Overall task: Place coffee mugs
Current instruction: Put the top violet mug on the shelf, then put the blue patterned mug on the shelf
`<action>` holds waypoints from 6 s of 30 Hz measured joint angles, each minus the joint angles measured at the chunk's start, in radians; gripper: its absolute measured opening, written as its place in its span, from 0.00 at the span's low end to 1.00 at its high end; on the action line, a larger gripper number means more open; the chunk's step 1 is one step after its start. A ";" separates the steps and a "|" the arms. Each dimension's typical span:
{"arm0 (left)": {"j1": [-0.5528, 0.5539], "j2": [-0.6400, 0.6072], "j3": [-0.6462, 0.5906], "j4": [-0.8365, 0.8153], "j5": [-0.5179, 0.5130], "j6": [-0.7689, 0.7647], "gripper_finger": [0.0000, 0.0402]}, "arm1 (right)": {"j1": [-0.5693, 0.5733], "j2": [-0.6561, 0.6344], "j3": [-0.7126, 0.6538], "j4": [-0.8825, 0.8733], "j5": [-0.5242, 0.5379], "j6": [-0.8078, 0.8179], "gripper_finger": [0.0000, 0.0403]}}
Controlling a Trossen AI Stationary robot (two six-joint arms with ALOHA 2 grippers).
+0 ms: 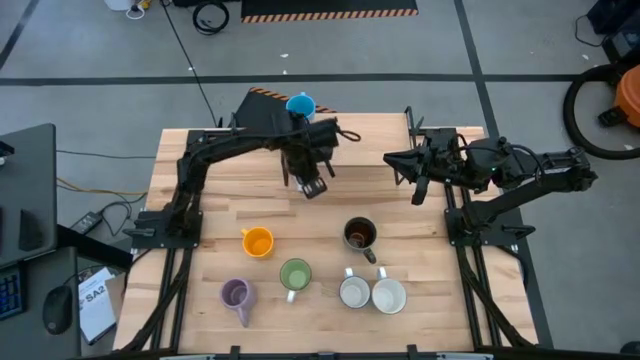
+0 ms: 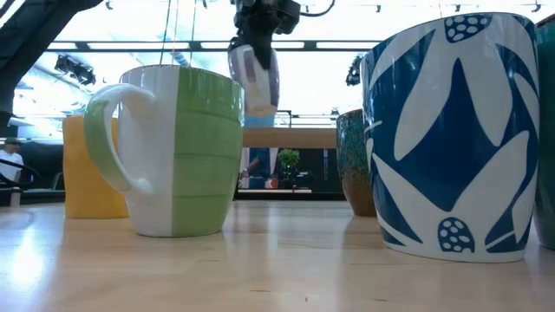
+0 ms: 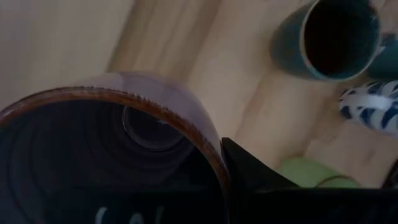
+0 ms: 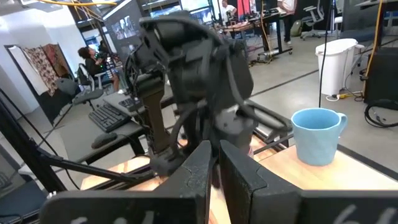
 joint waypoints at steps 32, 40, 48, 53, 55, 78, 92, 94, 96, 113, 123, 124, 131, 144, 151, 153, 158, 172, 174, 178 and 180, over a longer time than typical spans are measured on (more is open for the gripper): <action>0.138 0.044 0.016 0.010 -0.159 0.168 0.06 | 0.000 0.034 0.000 0.061 0.000 0.001 0.09; 0.150 0.064 0.017 0.010 -0.128 0.162 0.06 | 0.000 0.034 0.000 0.066 0.000 0.006 0.09; 0.149 0.068 0.016 0.008 -0.158 0.163 0.17 | 0.000 0.034 0.000 0.074 0.000 0.002 0.09; 0.144 0.069 0.015 0.015 -0.202 0.163 0.25 | 0.000 0.034 0.000 0.075 0.000 -0.001 0.09; 0.143 0.069 0.015 0.015 -0.206 0.161 0.27 | 0.000 0.034 0.000 0.075 0.000 -0.006 0.09; 0.182 -0.071 0.025 0.165 -0.210 0.220 0.29 | 0.000 0.034 0.000 0.079 0.000 -0.024 0.09; 0.159 -0.167 0.025 0.238 0.121 0.321 0.30 | 0.004 0.034 0.000 0.069 -0.002 -0.019 0.09; 0.130 -0.168 0.025 0.195 0.210 0.295 0.30 | 0.004 0.034 0.000 0.068 -0.002 -0.022 0.09; 0.092 -0.167 0.025 0.141 0.272 0.292 0.30 | 0.004 0.034 0.000 0.068 -0.002 -0.024 0.09; -0.225 -0.163 0.012 0.120 0.198 0.326 0.30 | 0.004 0.043 0.000 0.052 -0.112 0.014 0.09; -0.275 -0.167 -0.018 0.225 0.128 0.355 0.29 | 0.009 0.111 0.013 -0.014 -0.142 0.113 0.09; -0.279 -0.176 -0.049 0.252 0.128 0.358 0.29 | 0.009 0.119 0.032 -0.030 -0.132 0.116 0.09; -0.297 -0.290 -0.381 0.510 0.125 0.329 0.29 | 0.009 0.192 0.177 -0.270 -0.103 0.146 0.09; -0.297 -0.580 -0.875 0.723 0.075 0.180 0.29 | -0.090 0.331 0.184 -0.265 -0.199 0.359 0.09; -0.283 -0.718 -1.013 0.771 0.058 0.192 0.29 | -0.098 0.430 0.183 -0.247 -0.245 0.563 0.09; -0.282 -0.754 -1.054 0.804 0.055 0.213 0.29 | -0.099 0.458 0.183 -0.253 -0.267 0.619 0.09; -0.272 -0.840 -1.164 0.901 0.053 0.231 0.29 | -0.086 0.516 0.184 -0.276 -0.315 0.746 0.09; -0.214 -1.069 -1.332 0.995 -0.050 0.164 0.29 | -0.060 0.836 0.651 -0.854 -0.372 0.910 0.07; -0.207 -1.094 -1.330 1.020 -0.085 0.168 0.29 | -0.067 0.881 0.685 -0.909 -0.399 0.956 0.07; -0.192 -1.134 -1.331 1.023 -0.131 0.162 0.29 | -0.082 0.931 0.703 -0.924 -0.474 0.983 0.12; -0.193 -1.145 -1.331 1.012 -0.131 0.157 0.29 | -0.083 0.947 0.703 -0.922 -0.505 0.991 0.16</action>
